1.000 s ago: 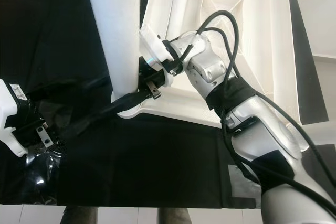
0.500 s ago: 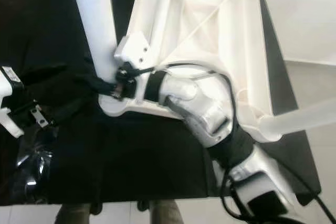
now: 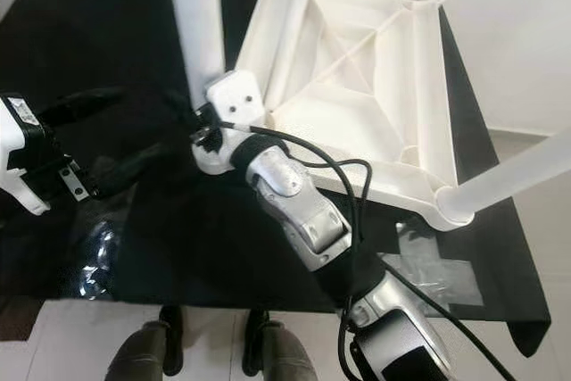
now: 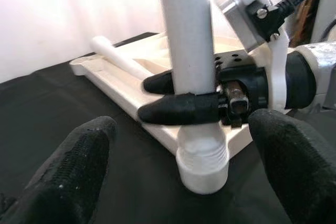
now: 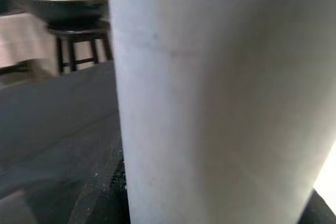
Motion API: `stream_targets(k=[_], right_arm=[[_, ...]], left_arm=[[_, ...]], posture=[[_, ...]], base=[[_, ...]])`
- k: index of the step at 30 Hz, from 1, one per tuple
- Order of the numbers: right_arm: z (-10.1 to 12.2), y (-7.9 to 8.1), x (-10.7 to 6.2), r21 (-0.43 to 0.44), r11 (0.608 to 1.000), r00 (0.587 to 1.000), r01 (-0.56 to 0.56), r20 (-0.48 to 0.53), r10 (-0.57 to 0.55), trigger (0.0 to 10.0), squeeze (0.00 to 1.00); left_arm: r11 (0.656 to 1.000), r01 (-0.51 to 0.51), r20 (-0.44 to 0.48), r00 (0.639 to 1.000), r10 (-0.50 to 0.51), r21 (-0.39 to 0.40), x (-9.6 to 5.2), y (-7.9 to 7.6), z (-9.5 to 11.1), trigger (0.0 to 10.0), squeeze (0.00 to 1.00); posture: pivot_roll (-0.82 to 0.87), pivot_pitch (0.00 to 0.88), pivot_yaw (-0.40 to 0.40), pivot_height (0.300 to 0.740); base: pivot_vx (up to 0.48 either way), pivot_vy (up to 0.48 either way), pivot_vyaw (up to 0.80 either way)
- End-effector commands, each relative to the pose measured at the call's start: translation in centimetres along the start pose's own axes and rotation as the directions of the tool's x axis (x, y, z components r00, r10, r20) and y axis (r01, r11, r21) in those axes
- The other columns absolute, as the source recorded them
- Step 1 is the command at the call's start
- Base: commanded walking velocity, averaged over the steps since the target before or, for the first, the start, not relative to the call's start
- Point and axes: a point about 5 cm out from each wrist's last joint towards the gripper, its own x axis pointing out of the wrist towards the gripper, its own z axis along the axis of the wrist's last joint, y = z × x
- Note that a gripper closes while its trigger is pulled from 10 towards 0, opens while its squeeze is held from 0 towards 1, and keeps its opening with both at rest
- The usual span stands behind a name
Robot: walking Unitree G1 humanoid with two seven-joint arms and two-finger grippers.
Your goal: Building children table
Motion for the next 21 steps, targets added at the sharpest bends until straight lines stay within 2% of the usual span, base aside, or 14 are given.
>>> stream_targets(k=[1, 6, 9, 12, 14, 17, 19, 21], right_arm=[[-5.0, -0.3, -1.7, -0.08, 0.996, 0.961, 0.043, -0.268, -0.063, 10.0, 0.0], [-5.7, -0.4, -1.8, -0.045, 0.992, 0.955, 0.117, -0.267, -0.125, 10.0, 0.0], [-5.9, -0.7, -2.0, -0.017, 0.972, 0.935, 0.235, -0.269, -0.231, 10.0, 0.0], [-5.9, -0.7, -2.2, -0.007, 0.961, 0.923, 0.276, -0.275, -0.268, 10.0, 0.0], [-5.9, -0.4, -2.6, -0.007, 0.942, 0.901, 0.336, -0.289, -0.324, 10.0, 0.0], [-6.0, 0.0, -2.7, -0.007, 0.937, 0.895, 0.348, -0.293, -0.335, 10.0, 0.0], [-5.9, 1.0, -2.8, -0.004, 0.936, 0.894, 0.352, -0.294, -0.338, 10.0, 0.0], [-5.9, 1.3, -2.7, -0.005, 0.937, 0.896, 0.35, -0.292, -0.336, 10.0, 0.0]], left_arm=[[1.0, 0.021, 0.011, 1.0, -0.021, 0.01, 0.1, -0.3, 0.0, 10.0, 0.0], [1.0, 0.03, 0.014, 0.999, -0.03, 0.008, 0.4, 0.1, 0.0, 10.0, 0.0], [0.999, 0.047, 0.025, 0.999, -0.046, -0.015, 1.2, 0.9, 0.4, 10.0, 0.0], [0.998, 0.058, 0.035, 0.998, -0.057, -0.023, 1.5, 1.2, 0.6, 10.0, 0.0], [0.996, 0.087, 0.061, 0.995, -0.085, -0.033, 2.2, 1.7, 1.1, 10.0, 0.0], [0.994, 0.106, 0.075, 0.992, -0.103, -0.037, 2.7, 2.0, 1.4, 10.0, 0.0], [0.986, 0.154, 0.124, 0.982, -0.145, -0.064, 3.9, 2.5, 2.2, 10.0, 0.0], [0.974, 0.207, 0.18, 0.965, -0.188, -0.089, 5.2, 3.2, 3.4, 10.0, 0.0]], posture=[[0.14, 0.308, -0.113, 0.74], [0.14, 0.306, -0.108, 0.74], [0.14, 0.302, -0.099, 0.74], [0.14, 0.299, -0.097, 0.74], [0.13, 0.296, -0.093, 0.74], [0.13, 0.295, -0.093, 0.74], [0.12, 0.293, -0.084, 0.74], [0.12, 0.293, -0.08, 0.74]], base=[[0.0, 0.0, 0.0], [0.0, 0.0, 0.0], [0.0, 0.0, 0.0], [0.0, 0.0, 0.0], [0.0, 0.0, 0.0], [0.0, 0.0, 0.0], [0.0, 0.0, 0.0], [0.0, 0.0, 0.0]])
